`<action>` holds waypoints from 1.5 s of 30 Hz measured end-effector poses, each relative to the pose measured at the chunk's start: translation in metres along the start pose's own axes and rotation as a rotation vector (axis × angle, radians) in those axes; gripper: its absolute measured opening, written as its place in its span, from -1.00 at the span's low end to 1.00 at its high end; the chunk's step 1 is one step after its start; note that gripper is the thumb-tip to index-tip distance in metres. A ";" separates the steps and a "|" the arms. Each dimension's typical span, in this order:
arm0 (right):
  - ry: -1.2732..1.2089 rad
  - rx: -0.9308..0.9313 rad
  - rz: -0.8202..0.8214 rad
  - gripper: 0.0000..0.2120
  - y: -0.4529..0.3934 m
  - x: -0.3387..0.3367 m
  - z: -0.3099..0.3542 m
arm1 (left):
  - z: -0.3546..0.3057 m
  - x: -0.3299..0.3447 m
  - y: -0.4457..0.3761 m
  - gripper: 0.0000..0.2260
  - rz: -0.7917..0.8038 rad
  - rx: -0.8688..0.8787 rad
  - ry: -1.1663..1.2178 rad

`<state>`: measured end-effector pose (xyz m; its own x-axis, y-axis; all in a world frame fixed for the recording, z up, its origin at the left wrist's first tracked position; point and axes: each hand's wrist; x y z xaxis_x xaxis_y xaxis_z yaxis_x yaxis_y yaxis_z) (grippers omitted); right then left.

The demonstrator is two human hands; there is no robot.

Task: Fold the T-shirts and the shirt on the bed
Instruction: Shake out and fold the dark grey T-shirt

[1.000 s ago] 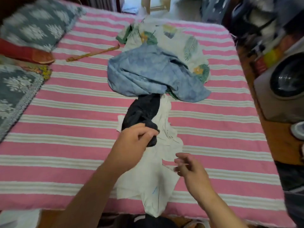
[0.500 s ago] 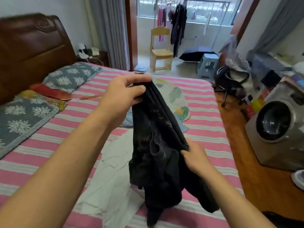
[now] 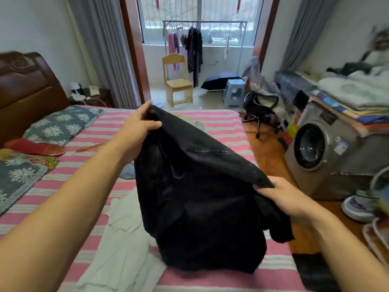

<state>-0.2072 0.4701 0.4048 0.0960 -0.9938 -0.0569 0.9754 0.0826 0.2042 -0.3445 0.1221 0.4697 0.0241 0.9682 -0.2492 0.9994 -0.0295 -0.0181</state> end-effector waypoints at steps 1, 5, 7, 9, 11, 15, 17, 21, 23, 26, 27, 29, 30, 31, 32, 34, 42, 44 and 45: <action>-0.130 -0.011 0.013 -0.85 0.005 0.013 0.014 | 0.000 0.006 -0.004 -0.35 0.110 -0.009 -0.005; -0.600 0.023 -0.119 -0.81 -0.009 0.059 0.053 | 0.007 0.042 0.022 -0.47 0.356 0.034 0.035; -0.860 0.146 -0.115 -0.84 -0.026 0.073 0.066 | 0.025 0.060 0.060 -0.65 0.172 0.101 0.147; -1.023 0.225 -0.019 -0.91 -0.047 0.081 0.073 | 0.059 0.079 0.100 -0.69 -0.024 0.079 0.127; -1.076 0.237 -0.048 -0.81 -0.072 0.088 0.071 | 0.093 0.099 0.132 -0.68 -0.010 -0.020 0.077; -1.068 0.278 -0.147 -0.77 -0.092 0.106 0.070 | 0.122 0.124 0.141 -0.52 0.205 -0.098 -0.010; -1.067 0.253 -0.226 -0.75 -0.093 0.112 0.073 | 0.122 0.132 0.131 -0.53 0.173 -0.075 -0.004; -1.093 0.243 -0.283 -0.75 -0.096 0.099 0.076 | 0.144 0.148 0.113 -0.65 0.044 -0.032 -0.375; -1.070 0.240 -0.319 -0.77 -0.098 0.072 0.077 | 0.169 0.135 0.110 -0.70 0.009 -0.138 -0.721; -1.067 0.242 -0.395 -0.82 -0.099 0.011 0.067 | 0.203 0.088 0.113 -0.84 -0.055 -0.295 -0.899; -1.037 0.257 -0.440 -0.82 -0.099 -0.009 0.060 | 0.207 0.071 0.112 -0.88 -0.077 -0.295 -0.912; -1.012 0.258 -0.476 -0.76 -0.100 -0.035 0.046 | 0.202 0.045 0.105 -0.86 -0.120 -0.246 -0.910; -1.008 0.249 -0.497 -0.73 -0.101 -0.043 0.036 | 0.194 0.036 0.098 -0.84 -0.142 -0.197 -0.891; -1.006 0.224 -0.499 -0.71 -0.099 -0.043 0.028 | 0.180 0.031 0.092 -0.84 -0.155 -0.152 -0.828; -0.960 0.187 -0.482 -0.71 -0.095 -0.040 0.020 | 0.164 0.029 0.087 -0.86 -0.151 -0.129 -0.711; -0.637 0.150 -0.464 -0.56 -0.092 -0.029 -0.014 | 0.130 0.034 0.084 -0.88 -0.093 -0.164 -0.382; -0.054 0.022 0.219 -0.32 -0.008 0.124 -0.073 | 0.103 0.091 0.091 -0.81 0.342 -0.540 0.196; 0.082 -0.051 0.235 -0.15 0.001 0.140 -0.087 | 0.108 0.099 0.096 -0.83 0.307 -0.618 0.254; 0.103 -0.063 0.177 -0.21 0.002 0.142 -0.092 | 0.111 0.099 0.099 -0.84 0.301 -0.645 0.300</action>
<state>-0.1730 0.3356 0.3076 0.2839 -0.9506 -0.1258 0.9516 0.2632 0.1587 -0.2459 0.1874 0.3357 0.2105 0.9700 0.1212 0.7630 -0.2406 0.5999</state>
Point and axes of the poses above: each hand's wrist, its own y-axis away from the middle knuckle, its own x-axis out of the palm, z = x × y, and after that the axes turned 15 degrees about -y, right-handed
